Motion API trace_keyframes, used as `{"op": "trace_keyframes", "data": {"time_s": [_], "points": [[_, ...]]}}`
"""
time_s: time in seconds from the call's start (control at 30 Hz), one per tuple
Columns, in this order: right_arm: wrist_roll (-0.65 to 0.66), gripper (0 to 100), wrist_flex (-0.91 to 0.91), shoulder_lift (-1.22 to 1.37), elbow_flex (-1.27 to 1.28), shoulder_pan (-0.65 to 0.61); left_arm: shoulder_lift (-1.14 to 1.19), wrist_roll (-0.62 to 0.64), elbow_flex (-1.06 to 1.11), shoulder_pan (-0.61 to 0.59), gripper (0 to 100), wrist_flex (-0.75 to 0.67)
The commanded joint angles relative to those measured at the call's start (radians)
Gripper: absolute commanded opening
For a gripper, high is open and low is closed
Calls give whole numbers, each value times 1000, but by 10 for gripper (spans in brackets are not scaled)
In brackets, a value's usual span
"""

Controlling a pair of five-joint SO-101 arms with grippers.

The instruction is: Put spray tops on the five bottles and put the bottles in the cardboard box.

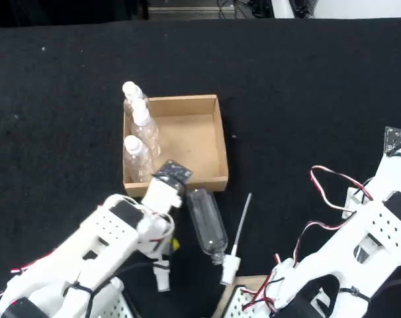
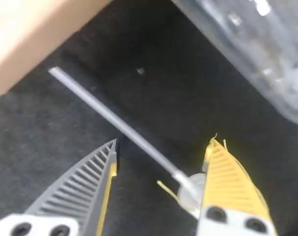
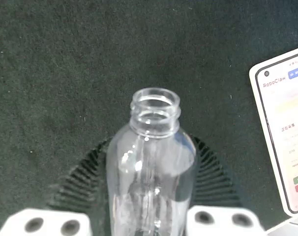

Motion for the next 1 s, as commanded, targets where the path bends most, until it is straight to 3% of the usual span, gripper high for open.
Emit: {"op": "trace_keyframes", "data": {"time_s": [0.0, 0.43, 0.63, 0.77, 0.87, 0.97], "points": [[6, 128, -18, -42, -45, 21, -11, -117, -4, -151, 265, 8], [6, 128, -18, -42, -50, 21, -11, -322, -4, -542, 264, 71], [6, 128, -18, -42, -50, 21, -11, -545, -28, -739, 264, 78], [6, 128, -18, -42, -50, 21, -11, -658, -140, -796, 264, 127], [6, 128, -18, -42, -50, 21, -9, -666, -180, -792, 264, 206], [6, 128, -18, -42, -50, 23, -11, -666, -179, -802, 264, 186]]}}
